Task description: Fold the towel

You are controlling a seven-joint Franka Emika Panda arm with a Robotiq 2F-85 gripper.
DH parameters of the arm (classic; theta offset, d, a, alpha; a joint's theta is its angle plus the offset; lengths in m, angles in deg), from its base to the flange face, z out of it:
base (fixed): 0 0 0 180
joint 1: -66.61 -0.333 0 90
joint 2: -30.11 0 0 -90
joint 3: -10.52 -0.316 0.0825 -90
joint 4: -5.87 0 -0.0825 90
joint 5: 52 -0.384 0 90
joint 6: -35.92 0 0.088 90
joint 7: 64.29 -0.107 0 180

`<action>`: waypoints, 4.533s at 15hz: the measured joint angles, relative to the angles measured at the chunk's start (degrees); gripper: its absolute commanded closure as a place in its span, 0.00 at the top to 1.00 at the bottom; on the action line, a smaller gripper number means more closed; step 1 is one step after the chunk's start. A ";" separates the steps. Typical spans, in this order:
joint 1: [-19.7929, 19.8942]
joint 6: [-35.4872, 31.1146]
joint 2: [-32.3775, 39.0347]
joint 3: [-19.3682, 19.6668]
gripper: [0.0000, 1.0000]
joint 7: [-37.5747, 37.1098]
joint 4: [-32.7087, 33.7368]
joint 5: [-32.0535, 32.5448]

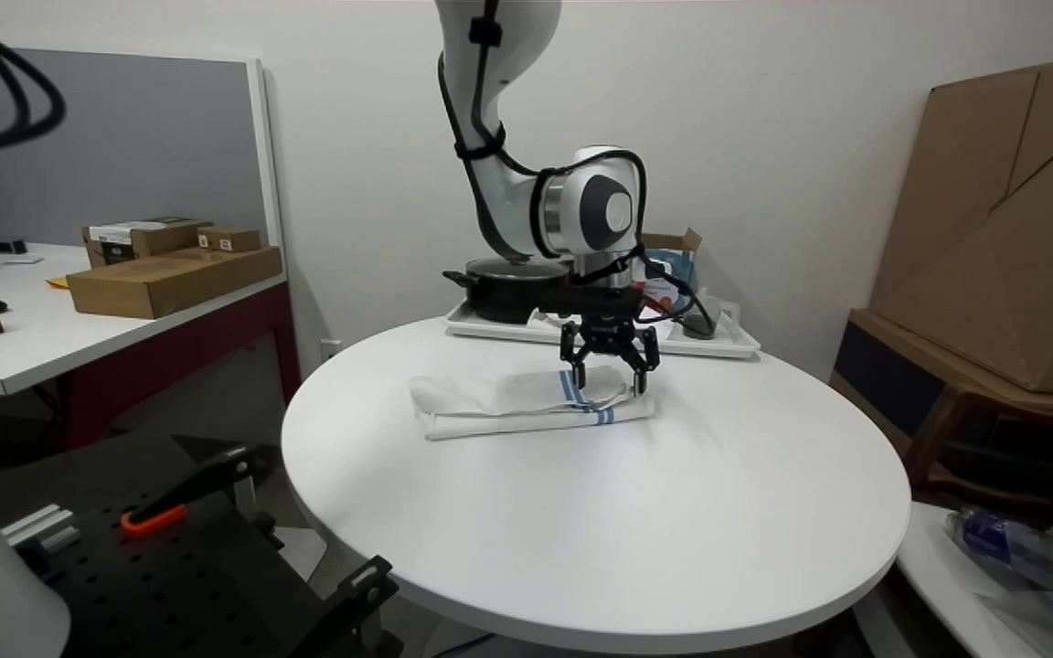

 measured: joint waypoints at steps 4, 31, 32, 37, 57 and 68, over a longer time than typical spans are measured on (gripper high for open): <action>-1.13 -0.74 -1.39 -3.64 1.00 0.75 -2.85 0.17; -21.61 -19.14 -22.17 1.85 1.00 -7.96 -39.62 31.37; -22.96 -19.70 -21.77 3.31 1.00 -9.62 -39.45 33.23; -29.48 -21.18 -18.13 10.45 1.00 -18.57 -36.97 40.46; -33.11 -21.68 -13.38 11.86 0.01 -22.84 -35.05 41.64; -25.50 -23.88 -26.11 0.94 0.01 -13.73 -45.30 35.87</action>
